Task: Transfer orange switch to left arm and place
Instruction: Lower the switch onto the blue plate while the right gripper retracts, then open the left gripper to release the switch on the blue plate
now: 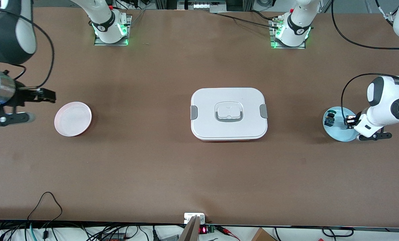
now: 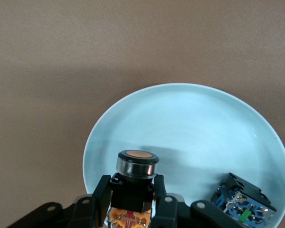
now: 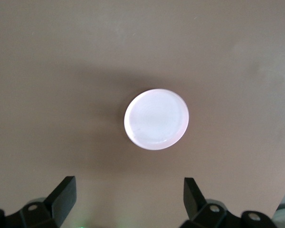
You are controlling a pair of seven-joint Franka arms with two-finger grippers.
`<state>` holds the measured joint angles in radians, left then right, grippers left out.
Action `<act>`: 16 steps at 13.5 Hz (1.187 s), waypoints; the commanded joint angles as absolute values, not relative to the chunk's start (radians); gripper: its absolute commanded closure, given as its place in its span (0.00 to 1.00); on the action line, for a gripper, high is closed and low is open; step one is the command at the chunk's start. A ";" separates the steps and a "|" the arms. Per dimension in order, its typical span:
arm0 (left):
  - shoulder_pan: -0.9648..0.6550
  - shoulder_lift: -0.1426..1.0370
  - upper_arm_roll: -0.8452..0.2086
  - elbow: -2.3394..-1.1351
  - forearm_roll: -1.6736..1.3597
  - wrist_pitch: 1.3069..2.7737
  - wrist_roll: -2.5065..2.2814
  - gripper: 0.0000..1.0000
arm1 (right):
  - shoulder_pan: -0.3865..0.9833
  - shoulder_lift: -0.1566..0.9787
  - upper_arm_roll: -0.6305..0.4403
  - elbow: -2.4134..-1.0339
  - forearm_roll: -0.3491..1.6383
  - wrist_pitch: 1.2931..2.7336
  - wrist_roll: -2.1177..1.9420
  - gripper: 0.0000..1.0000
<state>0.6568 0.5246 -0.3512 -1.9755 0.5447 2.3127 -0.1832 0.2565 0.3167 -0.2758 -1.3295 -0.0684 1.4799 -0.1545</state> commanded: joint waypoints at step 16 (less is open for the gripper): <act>0.744 0.466 -0.359 -2.160 0.617 2.612 -0.121 0.46 | -0.026 0.057 0.008 -1.703 -0.044 1.687 -0.022 0.00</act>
